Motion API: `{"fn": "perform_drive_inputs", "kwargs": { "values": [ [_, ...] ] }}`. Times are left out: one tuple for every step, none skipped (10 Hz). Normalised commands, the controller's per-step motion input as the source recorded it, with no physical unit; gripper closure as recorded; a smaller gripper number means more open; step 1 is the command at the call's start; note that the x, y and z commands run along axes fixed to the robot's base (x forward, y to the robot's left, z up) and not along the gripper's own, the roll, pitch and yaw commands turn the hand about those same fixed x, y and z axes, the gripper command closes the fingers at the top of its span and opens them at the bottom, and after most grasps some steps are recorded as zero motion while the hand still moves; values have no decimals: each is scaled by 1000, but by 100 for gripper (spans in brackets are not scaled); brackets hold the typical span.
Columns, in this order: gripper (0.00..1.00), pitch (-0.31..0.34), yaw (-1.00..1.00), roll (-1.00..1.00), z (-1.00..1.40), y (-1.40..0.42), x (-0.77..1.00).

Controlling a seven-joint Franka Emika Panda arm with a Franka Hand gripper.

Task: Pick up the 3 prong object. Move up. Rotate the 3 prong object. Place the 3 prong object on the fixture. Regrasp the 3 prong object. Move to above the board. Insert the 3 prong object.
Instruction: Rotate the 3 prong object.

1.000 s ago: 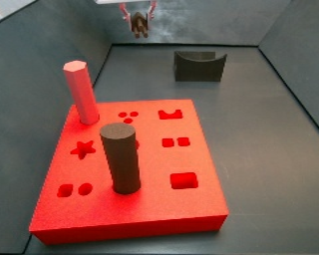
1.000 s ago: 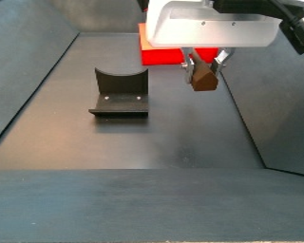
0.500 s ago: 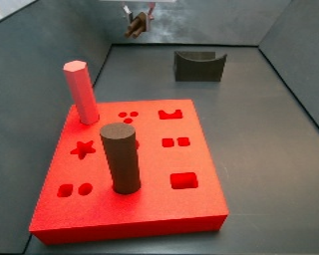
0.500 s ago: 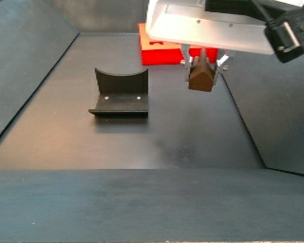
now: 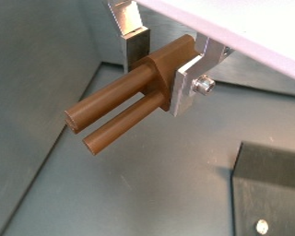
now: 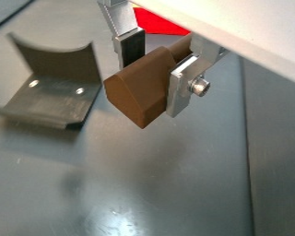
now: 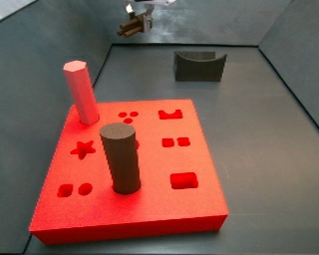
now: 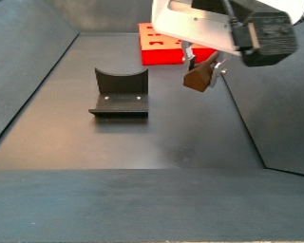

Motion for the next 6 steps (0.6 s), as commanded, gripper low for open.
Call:
{"fn": "perform_drive_inputs", "kwargs": {
  "values": [
    [100,-2,-1000,-5,-8,20,5],
    [100,-2,-1000,-6,-8,20,5],
    [100,-2,-1000,-6,-8,20,5],
    [100,-3,-1000,-6,-8,20,5],
    [100,-3,-1000,-6,-8,20,5],
    [100,-3,-1000,-6,-8,20,5]
  ]
}}
